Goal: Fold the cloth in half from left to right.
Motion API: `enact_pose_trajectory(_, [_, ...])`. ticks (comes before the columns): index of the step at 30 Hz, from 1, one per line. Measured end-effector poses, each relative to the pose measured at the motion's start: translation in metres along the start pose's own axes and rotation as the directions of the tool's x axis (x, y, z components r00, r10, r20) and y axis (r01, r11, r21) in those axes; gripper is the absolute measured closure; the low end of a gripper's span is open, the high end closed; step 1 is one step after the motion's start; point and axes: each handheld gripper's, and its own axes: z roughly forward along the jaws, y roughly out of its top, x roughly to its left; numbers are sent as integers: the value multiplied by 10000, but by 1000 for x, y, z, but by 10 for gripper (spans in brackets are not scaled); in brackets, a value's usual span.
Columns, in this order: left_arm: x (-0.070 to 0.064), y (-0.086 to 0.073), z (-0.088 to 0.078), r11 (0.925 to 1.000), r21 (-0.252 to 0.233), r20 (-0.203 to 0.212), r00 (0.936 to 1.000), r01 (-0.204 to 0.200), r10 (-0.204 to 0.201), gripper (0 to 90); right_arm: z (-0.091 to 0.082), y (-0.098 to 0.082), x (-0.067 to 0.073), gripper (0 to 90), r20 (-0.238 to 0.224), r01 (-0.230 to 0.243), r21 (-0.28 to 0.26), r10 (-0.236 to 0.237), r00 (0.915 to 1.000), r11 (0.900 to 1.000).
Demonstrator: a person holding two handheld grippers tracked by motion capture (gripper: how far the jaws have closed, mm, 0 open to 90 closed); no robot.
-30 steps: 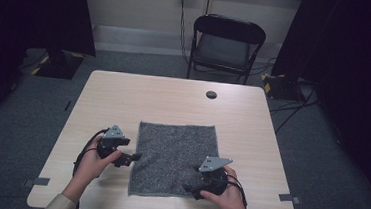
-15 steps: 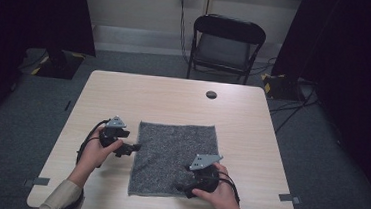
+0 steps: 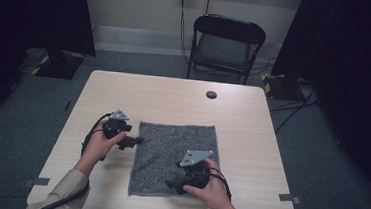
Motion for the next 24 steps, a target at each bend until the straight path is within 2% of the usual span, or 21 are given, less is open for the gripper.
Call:
enact_pose_trajectory(7, [4, 6, 5, 9997, 137, -115, 9997, -200, 202, 198, 9, 5, 4, 251, -145, 130, 97, -128, 9998, 9999])
enact_pose_trajectory(11, [7, 10, 7, 9999, -101, -115, 9999, -55, 54, 197, 11, 7, 5, 253, -307, 75, 33, -74, 9995, 10000])
enact_pose_trajectory(14, [7, 12, 10, 9999, -51, -174, 9997, 160, -160, 198, 13, 9, 6, 254, -405, 120, 41, -118, 9991, 9999])
enact_pose_trajectory(18, [8, 13, 14, 9999, -15, -103, 9998, 172, -172, 202, 16, 13, 7, 254, -485, 167, 25, -165, 9987, 9999])
enact_pose_trajectory(22, [9, 15, 17, 9999, -41, -259, 9996, 114, -115, 204, 18, 16, 9, 254, -484, 331, 42, -329, 9983, 9994])
enact_pose_trajectory(24, [10, 16, 19, 9997, -49, -313, 9993, 219, -220, 203, 20, 17, 11, 258, -468, 442, 86, -438, 9979, 9990])
